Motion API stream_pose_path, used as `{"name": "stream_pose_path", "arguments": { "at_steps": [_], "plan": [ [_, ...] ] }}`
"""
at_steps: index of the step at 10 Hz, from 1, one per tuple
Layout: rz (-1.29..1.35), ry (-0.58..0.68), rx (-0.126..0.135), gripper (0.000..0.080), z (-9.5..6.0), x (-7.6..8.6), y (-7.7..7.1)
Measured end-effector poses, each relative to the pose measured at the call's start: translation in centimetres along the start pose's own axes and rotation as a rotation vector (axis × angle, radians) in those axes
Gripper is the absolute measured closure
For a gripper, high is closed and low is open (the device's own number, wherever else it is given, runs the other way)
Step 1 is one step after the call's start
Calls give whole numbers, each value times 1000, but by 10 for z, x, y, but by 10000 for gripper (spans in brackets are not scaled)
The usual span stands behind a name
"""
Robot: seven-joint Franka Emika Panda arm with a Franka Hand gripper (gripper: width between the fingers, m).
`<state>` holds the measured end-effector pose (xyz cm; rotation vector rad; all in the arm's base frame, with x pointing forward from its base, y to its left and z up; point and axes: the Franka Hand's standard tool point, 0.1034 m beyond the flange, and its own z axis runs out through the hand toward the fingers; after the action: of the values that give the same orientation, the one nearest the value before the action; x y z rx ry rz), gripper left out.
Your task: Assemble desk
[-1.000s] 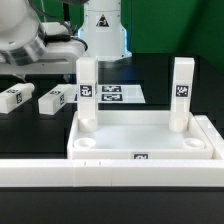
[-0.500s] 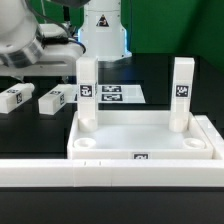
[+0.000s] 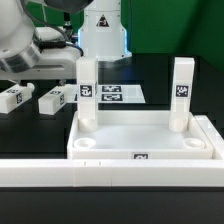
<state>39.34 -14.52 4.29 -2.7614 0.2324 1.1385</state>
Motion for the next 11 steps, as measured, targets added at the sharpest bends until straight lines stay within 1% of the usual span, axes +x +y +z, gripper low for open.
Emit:
{"name": "stream_pose_path", "arguments": {
  "at_steps": [2, 3, 11],
  "plan": [
    [60, -68, -2, 151, -7, 7, 2],
    [49, -104, 2, 151, -6, 3, -1],
    [39, -117, 5, 151, -4, 2, -1]
  ]
}}
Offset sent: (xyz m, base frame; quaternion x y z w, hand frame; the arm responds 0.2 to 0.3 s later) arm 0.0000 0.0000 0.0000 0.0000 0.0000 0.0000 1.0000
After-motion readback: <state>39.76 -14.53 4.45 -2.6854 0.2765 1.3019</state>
